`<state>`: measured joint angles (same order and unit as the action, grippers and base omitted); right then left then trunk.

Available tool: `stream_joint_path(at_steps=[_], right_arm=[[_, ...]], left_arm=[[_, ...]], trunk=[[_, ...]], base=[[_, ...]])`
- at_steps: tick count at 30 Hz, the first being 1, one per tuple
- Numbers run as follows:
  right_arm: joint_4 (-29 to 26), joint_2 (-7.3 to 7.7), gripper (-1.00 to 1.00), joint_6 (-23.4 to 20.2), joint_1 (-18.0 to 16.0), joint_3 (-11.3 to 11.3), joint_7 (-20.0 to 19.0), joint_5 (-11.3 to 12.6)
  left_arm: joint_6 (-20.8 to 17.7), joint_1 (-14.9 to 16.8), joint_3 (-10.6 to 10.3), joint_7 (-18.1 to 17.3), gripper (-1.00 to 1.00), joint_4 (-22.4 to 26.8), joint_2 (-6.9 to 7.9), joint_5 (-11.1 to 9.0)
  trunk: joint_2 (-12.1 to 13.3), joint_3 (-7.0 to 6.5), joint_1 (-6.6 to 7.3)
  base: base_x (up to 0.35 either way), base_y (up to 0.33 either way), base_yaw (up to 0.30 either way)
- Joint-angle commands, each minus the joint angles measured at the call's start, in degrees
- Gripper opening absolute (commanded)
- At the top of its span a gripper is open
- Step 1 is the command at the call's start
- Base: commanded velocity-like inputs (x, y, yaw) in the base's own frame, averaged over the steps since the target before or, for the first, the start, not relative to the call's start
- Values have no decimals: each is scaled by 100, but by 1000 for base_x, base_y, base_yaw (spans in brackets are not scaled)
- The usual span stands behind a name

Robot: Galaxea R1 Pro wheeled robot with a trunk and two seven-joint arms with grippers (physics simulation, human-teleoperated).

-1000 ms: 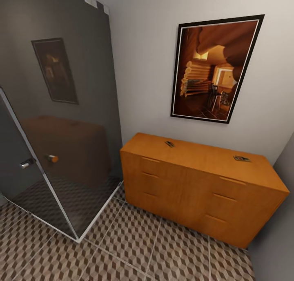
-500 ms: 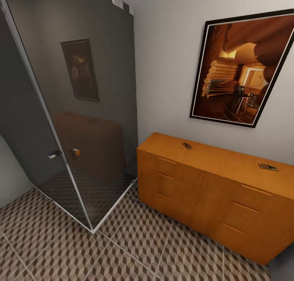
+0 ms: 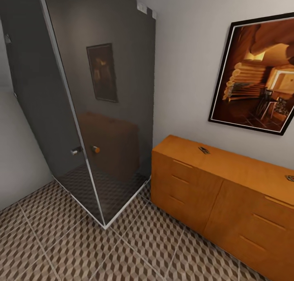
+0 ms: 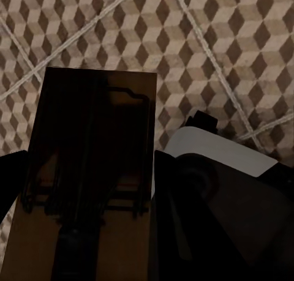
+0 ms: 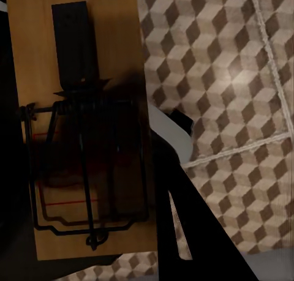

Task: Take the four mousetraps from the cabinet in the bathroom and place them on the bathroom floor. Make sure all four end up on the same floor surface, and ensure that at least two of them are either under or directly next to the same bathroom sink.

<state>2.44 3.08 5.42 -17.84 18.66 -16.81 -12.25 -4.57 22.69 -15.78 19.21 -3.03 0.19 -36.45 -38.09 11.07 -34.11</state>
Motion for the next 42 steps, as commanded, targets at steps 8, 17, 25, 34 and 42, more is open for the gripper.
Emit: stream_joint_path(at_steps=[8, 17, 25, 34, 42], right_arm=[[17, -16, -100, 32, -9, -3, 383, -64], [8, -17, -100, 29, -9, 0, 597, -72], [-40, 27, -100, 12, -9, 25, 624, -89], [-12, -17, -100, 28, -9, 66, 663, -149], [-1, -18, -100, 38, -9, 67, 670, -163]], left_arm=[[-34, 7, -48, 13, -100, -5, -2, -3], [-34, 7, -48, 13, -100, -5, -2, 0], [-34, 7, -48, 13, -100, -5, -2, -1], [-35, 7, -48, 13, -100, -5, -2, -3], [-33, 7, -48, 13, -100, -5, -2, 0]], trunk=[[-7, -47, -2], [-7, -110, -2], [-7, -165, -2], [-7, -220, -2], [-7, -270, -2]], base=[[0, 0, 211], [0, 0, 210], [0, 0, 209], [0, 0, 239], [0, 0, 231]])
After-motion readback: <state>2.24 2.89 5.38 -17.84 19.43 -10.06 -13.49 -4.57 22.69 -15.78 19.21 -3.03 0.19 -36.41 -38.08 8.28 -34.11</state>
